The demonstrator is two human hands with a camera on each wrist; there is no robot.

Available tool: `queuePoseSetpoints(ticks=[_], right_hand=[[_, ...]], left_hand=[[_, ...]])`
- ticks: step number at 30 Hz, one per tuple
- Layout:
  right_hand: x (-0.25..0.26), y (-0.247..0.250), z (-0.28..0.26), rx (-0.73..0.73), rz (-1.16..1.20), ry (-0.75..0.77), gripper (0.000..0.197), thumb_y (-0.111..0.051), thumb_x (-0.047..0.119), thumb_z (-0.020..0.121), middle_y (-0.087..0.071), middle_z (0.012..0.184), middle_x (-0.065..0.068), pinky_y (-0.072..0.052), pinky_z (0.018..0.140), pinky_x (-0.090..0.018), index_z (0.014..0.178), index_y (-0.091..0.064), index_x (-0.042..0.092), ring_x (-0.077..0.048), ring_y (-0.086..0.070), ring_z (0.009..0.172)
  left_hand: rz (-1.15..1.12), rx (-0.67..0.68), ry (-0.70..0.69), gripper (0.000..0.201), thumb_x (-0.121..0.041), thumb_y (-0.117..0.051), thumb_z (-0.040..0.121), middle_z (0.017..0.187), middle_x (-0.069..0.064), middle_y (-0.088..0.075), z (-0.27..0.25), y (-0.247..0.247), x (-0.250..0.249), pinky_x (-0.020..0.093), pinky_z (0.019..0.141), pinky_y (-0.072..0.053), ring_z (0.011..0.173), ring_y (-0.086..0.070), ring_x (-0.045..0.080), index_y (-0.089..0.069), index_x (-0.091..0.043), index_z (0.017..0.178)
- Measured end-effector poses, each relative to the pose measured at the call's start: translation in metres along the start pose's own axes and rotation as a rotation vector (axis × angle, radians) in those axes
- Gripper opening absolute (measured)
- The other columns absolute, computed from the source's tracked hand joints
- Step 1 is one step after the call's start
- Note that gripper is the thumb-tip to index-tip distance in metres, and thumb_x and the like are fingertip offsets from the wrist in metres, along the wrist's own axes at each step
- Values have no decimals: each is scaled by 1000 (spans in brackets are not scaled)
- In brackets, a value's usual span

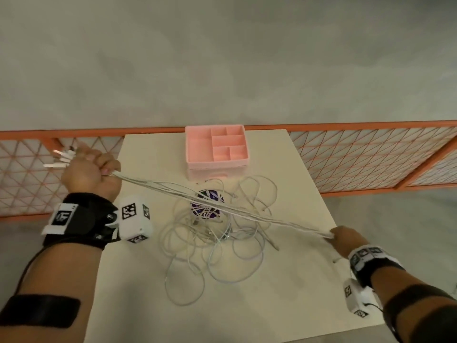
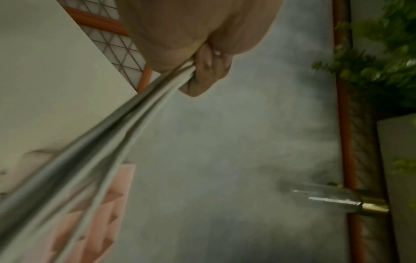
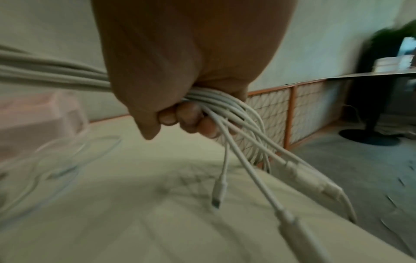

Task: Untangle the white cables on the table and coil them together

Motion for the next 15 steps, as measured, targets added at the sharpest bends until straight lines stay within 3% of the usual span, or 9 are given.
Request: queuePoseSetpoints(ticks=[3, 5, 9, 12, 15], right_hand=[[-34, 38, 10, -250, -25, -185, 26, -46, 25, 97, -66, 80, -4, -53, 80, -36, 72, -56, 23, -25, -63, 76], [-47, 53, 9, -354, -54, -290, 25, -43, 24, 98, -63, 77, -4, -50, 83, -40, 80, -60, 21, -25, -60, 76], [-53, 31, 13, -181, -101, -325, 17, -54, 30, 92, -67, 89, -7, -52, 83, -39, 91, -66, 19, -29, -63, 86], [-48, -8, 23, -10, -108, -281, 34, -70, 47, 79, -70, 95, -5, -57, 81, -36, 96, -67, 17, -28, -67, 88], [-39, -56, 43, 217, -157, -219, 36, -80, 37, 64, -69, 95, -2, -56, 80, -31, 89, -61, 21, -25, -68, 91]], left_hand=[[170, -3, 124, 48, -13, -35, 104, 49, -12, -33, -13, 13, 43, 14, 37, -17, 38, -25, 3, -57, -26, 63], [328, 24, 234, 42, -20, -40, 105, 49, -11, -31, -24, 29, 73, 15, 35, -18, 38, -24, 3, -54, -25, 66], [575, 72, 428, 33, -27, -47, 104, 50, -8, -35, -46, 70, 122, 16, 32, -21, 37, -25, 4, -47, -20, 72], [727, 71, 465, 29, -28, -54, 101, 50, -5, -39, -59, 95, 142, 17, 32, -23, 37, -28, 6, -51, -16, 74], [855, 62, 447, 32, -31, -57, 99, 50, 0, -42, -66, 106, 151, 18, 37, -24, 37, -30, 10, -54, -13, 74]])
Point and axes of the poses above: each hand's wrist, its own z-axis towards the middle knuckle, its own y-axis out of the back of the hand, x = y × z, the point moved 6 cm from there along z, towards the middle knuckle
